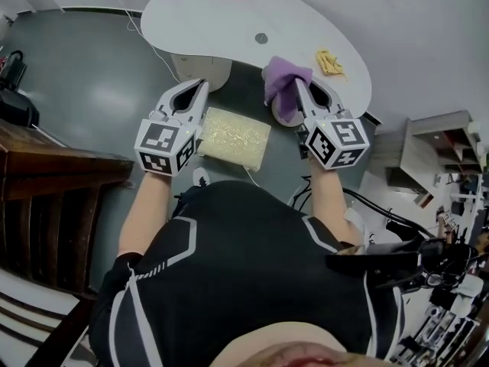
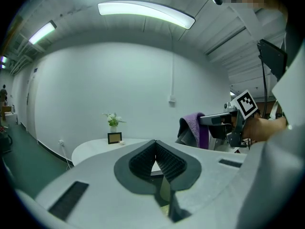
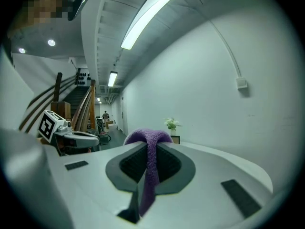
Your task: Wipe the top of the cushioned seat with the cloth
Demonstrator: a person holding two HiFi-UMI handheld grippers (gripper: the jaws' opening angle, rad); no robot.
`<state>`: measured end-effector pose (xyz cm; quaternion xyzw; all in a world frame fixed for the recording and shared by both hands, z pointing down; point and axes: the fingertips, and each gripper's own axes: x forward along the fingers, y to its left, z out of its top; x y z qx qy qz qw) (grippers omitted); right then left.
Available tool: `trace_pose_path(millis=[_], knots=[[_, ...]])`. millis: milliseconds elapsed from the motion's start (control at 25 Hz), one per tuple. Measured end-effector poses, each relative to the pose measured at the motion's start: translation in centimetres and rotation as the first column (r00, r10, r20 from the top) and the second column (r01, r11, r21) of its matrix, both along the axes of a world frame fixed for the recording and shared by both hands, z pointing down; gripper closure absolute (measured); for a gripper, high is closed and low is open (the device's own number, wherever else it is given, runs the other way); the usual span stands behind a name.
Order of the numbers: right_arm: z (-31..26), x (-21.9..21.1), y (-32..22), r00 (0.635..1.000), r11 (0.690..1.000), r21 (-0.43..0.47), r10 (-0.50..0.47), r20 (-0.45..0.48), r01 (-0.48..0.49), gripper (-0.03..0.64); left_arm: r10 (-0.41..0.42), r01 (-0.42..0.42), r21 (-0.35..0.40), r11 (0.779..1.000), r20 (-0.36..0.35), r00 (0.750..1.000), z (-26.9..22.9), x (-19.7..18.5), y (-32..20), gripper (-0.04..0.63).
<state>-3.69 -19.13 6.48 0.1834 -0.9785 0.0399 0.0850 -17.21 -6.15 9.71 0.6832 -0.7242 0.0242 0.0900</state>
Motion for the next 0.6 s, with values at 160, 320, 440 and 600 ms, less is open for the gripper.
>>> trace_pose_path(millis=[160, 320, 440, 600], knots=[[0.4, -2.1, -0.1, 1.000, 1.000, 0.004, 0.002, -0.012, -0.002, 0.591, 0.017, -0.018, -0.009, 1.000, -0.014, 1.000, 0.9, -1.9, -0.6, 0.591], [1.2, -3.7, 0.1, 0.999, 1.000, 0.002, 0.007, -0.031, -0.007, 0.591, 0.040, -0.040, -0.013, 0.999, -0.025, 0.999, 1.5, -3.2, -0.6, 0.591], [2.1, -4.8, 0.7, 0.999, 1.000, -0.007, 0.009, -0.050, -0.009, 0.591, 0.037, -0.038, -0.015, 0.999, -0.055, 0.998, 2.3, -4.3, -0.1, 0.591], [3.3, -7.0, 1.0, 0.999, 1.000, -0.003, -0.021, -0.047, 0.021, 0.591, 0.034, -0.035, -0.007, 0.999, -0.077, 0.996, 3.9, -6.0, -0.7, 0.591]])
